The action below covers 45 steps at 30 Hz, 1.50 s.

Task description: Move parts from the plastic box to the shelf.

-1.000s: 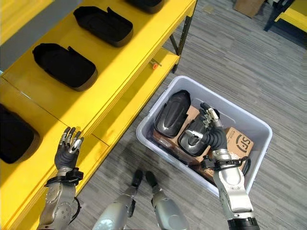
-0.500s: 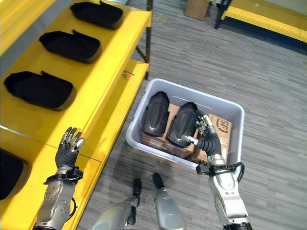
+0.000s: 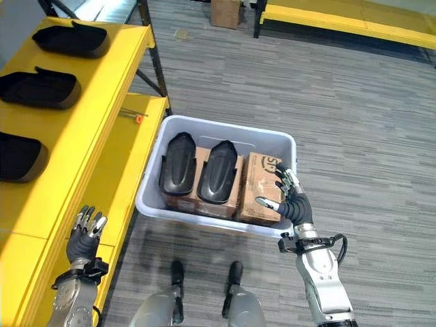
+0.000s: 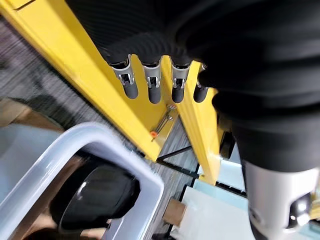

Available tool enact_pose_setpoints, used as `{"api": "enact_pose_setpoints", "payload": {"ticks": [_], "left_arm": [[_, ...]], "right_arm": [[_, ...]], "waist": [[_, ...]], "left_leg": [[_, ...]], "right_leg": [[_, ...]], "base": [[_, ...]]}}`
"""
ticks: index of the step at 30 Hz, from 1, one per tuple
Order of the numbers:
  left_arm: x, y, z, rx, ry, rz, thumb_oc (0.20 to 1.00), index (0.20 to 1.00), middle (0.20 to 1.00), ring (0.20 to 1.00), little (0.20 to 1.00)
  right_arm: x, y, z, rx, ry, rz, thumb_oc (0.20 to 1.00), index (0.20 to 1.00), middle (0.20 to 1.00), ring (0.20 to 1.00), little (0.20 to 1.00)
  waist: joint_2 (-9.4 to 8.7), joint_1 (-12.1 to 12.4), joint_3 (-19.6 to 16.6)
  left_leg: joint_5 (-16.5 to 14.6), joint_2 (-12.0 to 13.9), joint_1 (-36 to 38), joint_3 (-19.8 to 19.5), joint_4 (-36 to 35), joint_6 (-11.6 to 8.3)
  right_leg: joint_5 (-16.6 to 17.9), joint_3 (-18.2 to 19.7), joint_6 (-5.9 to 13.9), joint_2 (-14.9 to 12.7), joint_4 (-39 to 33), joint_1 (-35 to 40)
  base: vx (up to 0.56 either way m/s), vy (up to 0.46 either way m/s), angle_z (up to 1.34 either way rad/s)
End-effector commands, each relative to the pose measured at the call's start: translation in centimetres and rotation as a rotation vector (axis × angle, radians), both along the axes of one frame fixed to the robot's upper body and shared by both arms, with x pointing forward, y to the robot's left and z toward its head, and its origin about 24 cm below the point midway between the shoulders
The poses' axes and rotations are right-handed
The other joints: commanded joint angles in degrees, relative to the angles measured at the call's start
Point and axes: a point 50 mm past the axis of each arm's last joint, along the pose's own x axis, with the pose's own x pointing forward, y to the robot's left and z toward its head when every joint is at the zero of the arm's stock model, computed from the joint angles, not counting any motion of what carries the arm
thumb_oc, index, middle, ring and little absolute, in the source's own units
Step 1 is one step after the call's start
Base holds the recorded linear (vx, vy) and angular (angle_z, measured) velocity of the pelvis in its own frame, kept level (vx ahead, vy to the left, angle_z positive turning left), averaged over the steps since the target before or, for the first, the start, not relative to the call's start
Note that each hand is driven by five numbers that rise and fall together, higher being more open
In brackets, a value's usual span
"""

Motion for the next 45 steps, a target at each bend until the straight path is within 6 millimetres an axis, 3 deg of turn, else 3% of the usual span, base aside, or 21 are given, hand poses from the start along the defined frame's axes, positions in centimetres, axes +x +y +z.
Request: {"api": "enact_pose_setpoints", "payload": {"ticks": [1,8,10,12,13,14,15,17,18,19,22,26,30,40,45], "left_arm": [[0.4,0.7,2.4,0.058,-0.115,0.001,1.0,1.0,1.0,1.0,1.0],[0.2,0.2,2.2,0.053,-0.104,-0.019,1.0,1.0,1.0,1.0,1.0],[0.3,0.1,2.3,0.053,-0.109,-0.027,1.0,1.0,1.0,1.0,1.0],[0.4,0.0,2.4,0.05,-0.121,-0.033,1.0,1.0,1.0,1.0,1.0],[0.6,-0.1,2.6,0.05,-0.133,-0.041,1.0,1.0,1.0,1.0,1.0],[0.7,-0.1,2.6,0.051,-0.134,-0.041,1.0,1.0,1.0,1.0,1.0],[1.2,-0.5,3.0,0.045,-0.153,-0.054,1.0,1.0,1.0,1.0,1.0],[1.3,-0.5,3.0,0.045,-0.154,-0.054,1.0,1.0,1.0,1.0,1.0],[1.4,-0.7,3.1,0.038,-0.158,-0.058,1.0,1.0,1.0,1.0,1.0],[1.4,-0.6,3.2,0.048,-0.162,-0.061,1.0,1.0,1.0,1.0,1.0],[1.4,-0.8,2.9,0.048,-0.153,-0.071,1.0,1.0,1.0,1.0,1.0],[1.5,-1.2,2.8,0.023,-0.159,-0.086,1.0,1.0,1.0,1.0,1.0],[1.7,0.0,3.6,0.073,-0.176,-0.052,1.0,1.0,1.0,1.0,1.0],[2.5,0.0,4.9,0.124,-0.211,-0.064,1.0,1.0,1.0,1.0,1.0],[3.5,-0.4,6.6,0.128,-0.285,-0.06,1.0,1.0,1.0,1.0,1.0]], "right_arm": [[0.0,-0.1,2.1,-0.007,-0.111,0.017,1.0,1.0,1.0,1.0,1.0],[-0.1,-0.5,2.4,-0.025,-0.119,0.02,1.0,1.0,1.0,1.0,1.0],[-0.1,-0.6,2.7,-0.031,-0.131,0.024,1.0,1.0,1.0,1.0,1.0],[0.0,-0.5,2.9,-0.035,-0.143,0.036,1.0,1.0,1.0,1.0,1.0],[0.2,-0.4,3.3,-0.047,-0.155,0.046,1.0,1.0,1.0,1.0,1.0],[0.2,-0.4,3.3,-0.047,-0.156,0.046,1.0,1.0,1.0,1.0,1.0],[0.6,-0.2,3.9,-0.066,-0.184,0.048,1.0,1.0,1.0,1.0,1.0],[0.8,-0.3,4.0,-0.075,-0.188,0.039,1.0,1.0,1.0,1.0,1.0],[0.9,-0.5,4.1,-0.078,-0.198,0.02,1.0,1.0,1.0,1.0,1.0],[0.9,-0.6,4.2,-0.085,-0.201,0.013,1.0,1.0,1.0,1.0,1.0],[1.1,-0.9,4.2,-0.119,-0.196,-0.001,1.0,1.0,1.0,1.0,1.0],[1.9,-0.7,3.9,-0.116,-0.183,-0.017,1.0,1.0,1.0,1.0,1.0],[2.4,0.5,3.9,-0.087,-0.186,0.014,1.0,1.0,1.0,1.0,1.0],[3.0,1.6,4.6,-0.045,-0.213,0.043,1.0,1.0,1.0,1.0,1.0],[4.8,3.2,5.6,-0.013,-0.244,0.07,1.0,1.0,1.0,1.0,1.0]], "waist": [[-0.83,0.1,-2.6],[-0.06,-0.7,-3.2],[-0.16,-0.8,-2.6],[-0.12,-0.6,-1.1],[-0.45,0.5,1.4],[-0.54,0.4,1.2],[-1.06,1.3,3.0],[-1.46,1.1,2.9],[-2.16,1.0,2.7],[-1.87,1.2,2.7],[-0.89,1.9,2.7],[0.27,1.7,2.0],[-0.88,2.3,2.5],[-2.74,1.8,2.6],[-3.04,2.6,3.9]], "left_leg": [[-8.5,-3.3,1.4,-3.4,2.8,2.47],[-8.7,-0.7,1.8,-2.5,4.2,0.51],[-9.5,-0.2,0.2,-2.6,8.1,0.02],[-9.0,0.8,-3.1,-3.0,16.5,-0.78],[-5.8,-0.4,-8.3,-6.5,27.1,-1.88],[-5.5,-0.5,-8.7,-6.6,27.1,-1.85],[-4.3,-1.8,-12.7,-11.5,27.1,-1.8],[-4.6,-1.0,-13.7,-12.5,24.8,-1.47],[-3.6,3.4,-14.4,-13.3,19.6,-1.56],[-1.7,5.1,-14.1,-14.0,15.7,-1.94],[0.8,6.2,-11.7,-15.7,9.4,-2.74],[-2.0,5.2,-8.5,-12.9,8.3,-3.07],[-2.5,2.7,-7.1,-7.5,4.5,-1.89],[-3.0,2.2,-8.7,-7.5,4.5,-1.26],[-2.0,2.7,-9.7,-8.0,3.2,-1.54]], "right_leg": [[-1.8,1.3,1.63,-1.1,3.6,-3.7],[-3.3,2.9,0.38,1.2,1.9,-2.4],[-4.0,3.4,-0.25,1.8,1.6,-2.0],[-5.0,3.6,-1.34,2.5,1.8,-1.5],[-5.1,4.0,-2.54,2.8,2.2,-1.2],[-5.0,3.9,-2.54,2.7,2.1,-1.4],[-5.6,4.5,-2.77,2.3,2.6,-1.6],[-6.0,4.7,-2.47,1.8,3.1,-1.8],[-6.1,5.8,-1.5,0.6,3.4,-1.7],[-6.3,6.5,-1.1,0.2,3.7,-1.9],[-6.3,8.2,-0.65,0.1,3.4,-1.9],[-4.7,10.9,0.19,-0.6,2.3,-2.0],[-1.2,12.0,2.99,-4.1,0.3,-4.0],[-0.5,11.0,3.76,-4.8,-0.5,-5.2],[-0.6,10.0,3.55,-4.5,0.0,-6.6]], "base": [[0.09,-0.096,-0.07],[0.09,-0.126,-0.07],[0.04,-0.135,-0.1],[-0.04,-0.119,0.01],[-0.07,-0.107,0.04],[-0.11,-0.067,0.05],[-0.01,0.01,0.05],[0.06,0.052,-0.22],[0.12,0.164,-0.34],[0.13,0.157,-0.31],[0.08,0.184,-0.17],[0.09,0.283,-0.85],[0.05,0.342,-0.62],[0.04,0.028,0.01],[0.0,-0.022,0.02]]}}
